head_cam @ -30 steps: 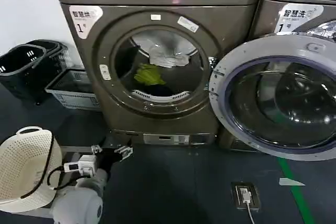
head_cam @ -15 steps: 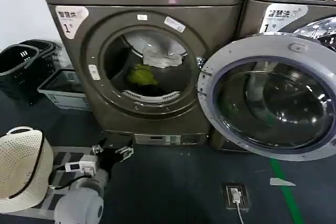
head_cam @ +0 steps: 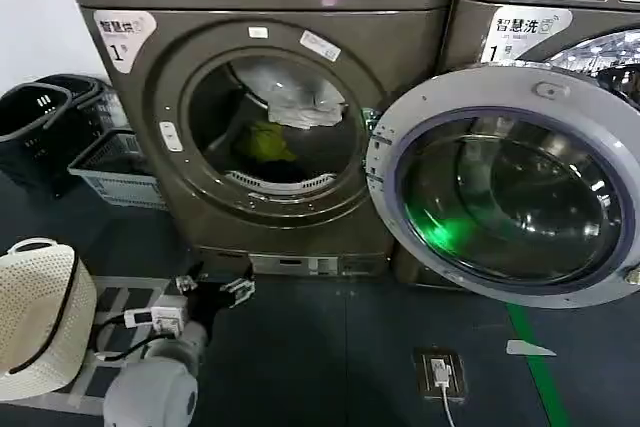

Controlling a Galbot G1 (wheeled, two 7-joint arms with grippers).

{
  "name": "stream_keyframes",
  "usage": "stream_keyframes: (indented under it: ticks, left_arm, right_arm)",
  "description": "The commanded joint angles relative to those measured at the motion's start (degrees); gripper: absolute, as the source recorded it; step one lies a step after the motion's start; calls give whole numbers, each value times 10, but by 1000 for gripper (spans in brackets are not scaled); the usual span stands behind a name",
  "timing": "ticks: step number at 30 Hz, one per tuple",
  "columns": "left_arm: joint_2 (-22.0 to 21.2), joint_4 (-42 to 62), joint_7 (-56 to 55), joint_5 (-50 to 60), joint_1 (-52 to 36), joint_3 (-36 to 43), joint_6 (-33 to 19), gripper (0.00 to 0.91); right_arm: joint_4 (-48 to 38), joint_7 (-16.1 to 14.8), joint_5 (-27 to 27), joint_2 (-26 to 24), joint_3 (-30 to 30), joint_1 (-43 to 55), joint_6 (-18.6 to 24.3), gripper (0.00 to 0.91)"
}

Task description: Grasp the clothes from the dryer.

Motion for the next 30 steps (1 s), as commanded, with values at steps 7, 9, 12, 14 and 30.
stream_keyframes:
  ticks: [7,9,12,14,30]
  left_arm:
    - [3,6,5,3,-4,-2,28,907]
    - [4,5,5,4,-4,-2,28,907]
    - [3,5,5,5,-3,-1,28,907]
    - [3,5,5,5,-3,-1,28,907]
    - [2,7,5,7,-4,-1,28,907]
  right_arm:
    - [-3,3,9,0,1,0,8,907]
    - [-4,3,10,-1,1,0,8,907]
    - [-2,2,10,0,-1,1,8,907]
    - [-1,3,11,0,-2,2,8,907]
    - [-3,4,11,1,-2,4,9,907]
